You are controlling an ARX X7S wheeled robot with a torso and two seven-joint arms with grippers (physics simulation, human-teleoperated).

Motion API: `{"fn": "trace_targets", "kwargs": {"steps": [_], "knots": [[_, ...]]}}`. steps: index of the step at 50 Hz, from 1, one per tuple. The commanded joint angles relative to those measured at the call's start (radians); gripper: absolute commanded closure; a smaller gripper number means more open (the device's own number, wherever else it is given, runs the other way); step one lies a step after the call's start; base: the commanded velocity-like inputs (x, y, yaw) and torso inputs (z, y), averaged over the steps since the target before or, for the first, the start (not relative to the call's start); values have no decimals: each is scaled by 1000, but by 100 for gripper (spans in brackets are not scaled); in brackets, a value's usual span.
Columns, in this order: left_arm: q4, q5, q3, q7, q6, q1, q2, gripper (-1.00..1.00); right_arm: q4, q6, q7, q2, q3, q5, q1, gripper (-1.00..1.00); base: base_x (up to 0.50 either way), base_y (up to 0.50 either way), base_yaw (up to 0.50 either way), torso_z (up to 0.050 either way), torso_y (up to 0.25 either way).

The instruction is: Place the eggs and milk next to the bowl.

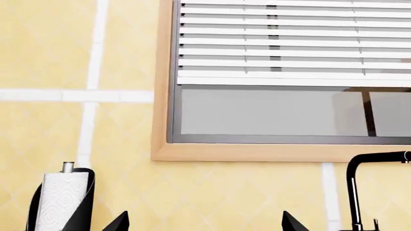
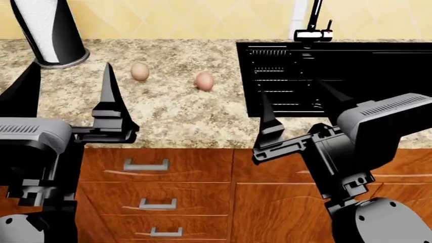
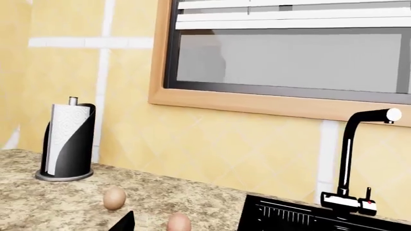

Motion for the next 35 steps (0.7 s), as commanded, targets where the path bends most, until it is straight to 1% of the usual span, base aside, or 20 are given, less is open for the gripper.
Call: {"fn": "trace_targets", "kwargs": {"steps": [1,5,10,18,25,35], "knots": [[5,-3,2,-3,1,1,-2,-100,3,-7,-1,-5,28,27,-4,-100,0,0,0,0,0],[5,-6,1,-5,-1,-2,-3,-100,2,5,7,-6,35,35,0,-100,0,0,0,0,0],[3,-6,2,-4,0,-3,-4,-100,0,11,15,3,20,27,4,-100,250,499,0,0,0],[1,-6,4,-4,3,-3,-4,-100,6,2,16,2,23,35,3,-100,392,387,0,0,0],[-6,-4,7,0,7,-4,-3,-100,15,-8,14,1,28,44,2,-100,22,0,0,0,0],[-2,-4,6,-4,8,-2,-6,-100,10,-7,21,10,16,44,3,-100,500,70,0,0,0]]}}
